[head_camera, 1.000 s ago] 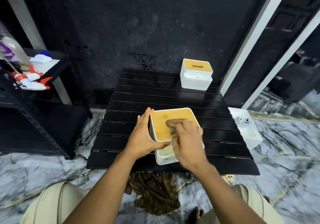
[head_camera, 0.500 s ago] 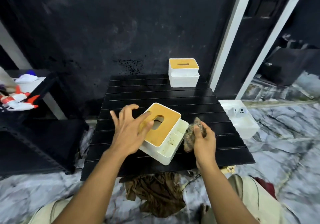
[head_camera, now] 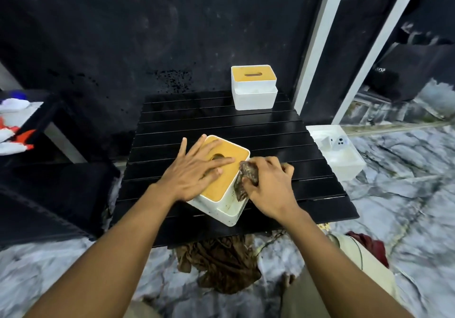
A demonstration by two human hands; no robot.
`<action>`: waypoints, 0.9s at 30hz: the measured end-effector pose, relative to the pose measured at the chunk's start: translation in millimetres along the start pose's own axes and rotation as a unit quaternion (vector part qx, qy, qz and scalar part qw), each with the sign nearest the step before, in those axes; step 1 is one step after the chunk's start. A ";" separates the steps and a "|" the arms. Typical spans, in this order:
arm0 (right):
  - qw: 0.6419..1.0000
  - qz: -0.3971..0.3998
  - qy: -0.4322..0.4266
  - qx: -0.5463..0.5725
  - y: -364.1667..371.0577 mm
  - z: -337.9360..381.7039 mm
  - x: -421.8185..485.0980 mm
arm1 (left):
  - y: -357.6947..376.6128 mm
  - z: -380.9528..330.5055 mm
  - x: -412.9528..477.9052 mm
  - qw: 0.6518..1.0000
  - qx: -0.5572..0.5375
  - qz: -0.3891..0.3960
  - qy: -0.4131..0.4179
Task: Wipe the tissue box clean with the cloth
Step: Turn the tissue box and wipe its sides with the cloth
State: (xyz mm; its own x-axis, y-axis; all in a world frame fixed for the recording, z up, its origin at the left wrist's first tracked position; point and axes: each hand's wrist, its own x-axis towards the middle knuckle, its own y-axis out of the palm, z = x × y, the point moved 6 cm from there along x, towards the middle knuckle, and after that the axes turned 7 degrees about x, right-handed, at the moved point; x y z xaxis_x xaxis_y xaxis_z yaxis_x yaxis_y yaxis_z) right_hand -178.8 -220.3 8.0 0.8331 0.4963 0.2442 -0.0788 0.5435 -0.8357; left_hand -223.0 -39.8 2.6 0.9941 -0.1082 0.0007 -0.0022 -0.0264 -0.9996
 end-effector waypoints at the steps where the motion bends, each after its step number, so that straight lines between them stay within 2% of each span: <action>1: 1.000 0.010 0.003 0.001 -1.6 -4.2 3.3 | 0.2 -1.1 0.3 1.000 -0.001 0.004 0.009; 5: 0.998 -0.011 0.019 -0.061 -5.5 -8.7 20.4 | 2.2 -1.9 3.5 0.999 0.006 0.018 0.029; 7: 0.995 -0.023 0.073 -0.058 -6.6 -10.2 28.4 | 2.9 -2.9 4.8 1.000 0.004 0.016 0.024; 10: 0.984 0.017 0.177 -0.012 -1.6 -15.7 44.0 | 3.9 -3.7 5.7 1.000 -0.004 0.014 0.013; 12: 0.979 0.018 0.205 0.001 0.0 -13.8 54.9 | 4.4 -3.7 6.5 1.000 -0.010 0.015 0.004; 17: 0.990 0.035 0.121 -0.057 -3.1 -4.9 66.5 | 2.2 -6.8 7.2 0.999 -0.015 0.023 -0.040; 20: 0.989 0.119 0.088 0.023 -17.1 -22.9 62.3 | 0.4 -6.7 7.6 0.998 -0.014 0.026 -0.048; 22: 0.987 0.154 0.012 -0.041 -21.3 -25.4 55.5 | -0.8 -5.8 9.1 0.999 -0.014 0.025 -0.046; 24: 0.980 0.137 -0.038 -0.137 -18.4 -20.3 51.1 | 0.3 -8.0 9.6 0.999 -0.012 0.024 -0.037; 27: 0.960 0.171 -0.017 -0.223 2.0 -6.6 61.2 | 2.0 -9.6 9.0 0.999 -0.014 0.022 -0.031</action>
State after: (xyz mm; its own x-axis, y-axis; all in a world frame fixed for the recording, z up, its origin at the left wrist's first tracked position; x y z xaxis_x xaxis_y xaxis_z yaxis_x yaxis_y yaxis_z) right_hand -124.3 -193.3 18.0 0.7813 0.6200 -0.0717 -0.0952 0.0049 -0.9954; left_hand -215.1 -50.3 0.9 0.9977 -0.0490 -0.0467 -0.0492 -0.0513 -0.9975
